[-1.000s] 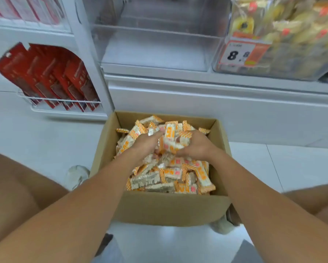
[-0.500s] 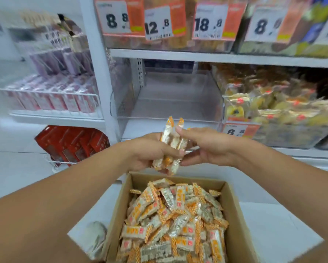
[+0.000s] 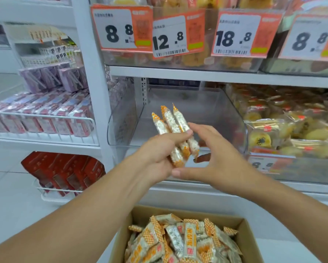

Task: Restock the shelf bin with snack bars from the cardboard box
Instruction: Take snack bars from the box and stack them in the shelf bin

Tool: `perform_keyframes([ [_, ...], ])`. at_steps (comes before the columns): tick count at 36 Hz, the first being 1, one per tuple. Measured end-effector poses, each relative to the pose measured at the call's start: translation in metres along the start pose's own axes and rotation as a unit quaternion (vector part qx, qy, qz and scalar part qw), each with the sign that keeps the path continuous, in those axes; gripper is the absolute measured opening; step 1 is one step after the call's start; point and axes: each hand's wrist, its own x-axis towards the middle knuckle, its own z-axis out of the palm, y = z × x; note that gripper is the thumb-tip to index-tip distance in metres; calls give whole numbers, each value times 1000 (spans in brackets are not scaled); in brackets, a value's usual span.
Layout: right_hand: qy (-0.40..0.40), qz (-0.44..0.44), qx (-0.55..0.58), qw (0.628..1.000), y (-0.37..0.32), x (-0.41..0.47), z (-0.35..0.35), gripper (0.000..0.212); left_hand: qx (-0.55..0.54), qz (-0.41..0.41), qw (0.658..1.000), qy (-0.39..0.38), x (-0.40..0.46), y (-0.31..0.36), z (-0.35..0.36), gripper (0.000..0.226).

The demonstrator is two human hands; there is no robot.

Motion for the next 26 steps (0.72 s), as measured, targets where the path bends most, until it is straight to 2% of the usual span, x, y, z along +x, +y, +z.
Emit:
perform_keyframes([
  [2, 29, -9, -33, 999, 5, 6, 6, 99, -14, 2, 1000, -13, 4, -2, 2, 45],
  [4, 62, 2, -32, 998, 10, 13, 8, 78, -18, -6, 999, -30, 7, 0, 2, 62],
  [6, 90, -1, -22, 996, 15, 19, 6, 52, -42, -6, 999, -28, 11, 4, -1, 61],
  [7, 99, 1, -14, 995, 16, 22, 3, 47, -50, 1, 999, -16, 13, 5, -3, 55],
  [10, 83, 36, 64, 994, 19, 26, -7, 50, -17, 66, 996, 50, 17, 11, -14, 39],
  [13, 65, 63, 85, 992, 22, 28, -12, 61, -22, 125, 987, 104, 24, 20, -30, 61],
  [15, 63, 59, 73, 994, 23, 32, -11, 52, 4, 145, 982, 118, 23, 26, -33, 45],
  [17, 63, 59, 76, 993, 22, 42, -8, 42, 63, 153, 982, 92, 25, 27, -33, 19],
  [19, 66, 72, 85, 992, 24, 59, -9, 34, 145, 188, 966, 104, 29, 31, -37, 18],
  [21, 53, 89, 82, 991, 28, 83, -9, 34, 284, 249, 911, 167, 33, 39, -50, 22],
  [22, 43, 95, 71, 992, 33, 97, -9, 36, 374, 282, 861, 200, 34, 42, -61, 23],
  [23, 35, 100, 53, 993, 38, 113, -7, 37, 472, 306, 796, 224, 32, 44, -72, 27],
  [25, 28, 115, 25, 993, 51, 145, -1, 34, 626, 320, 679, 211, 31, 43, -96, 32],
  [26, 21, 126, 20, 992, 59, 162, 4, 33, 683, 295, 640, 191, 29, 39, -102, 28],
])
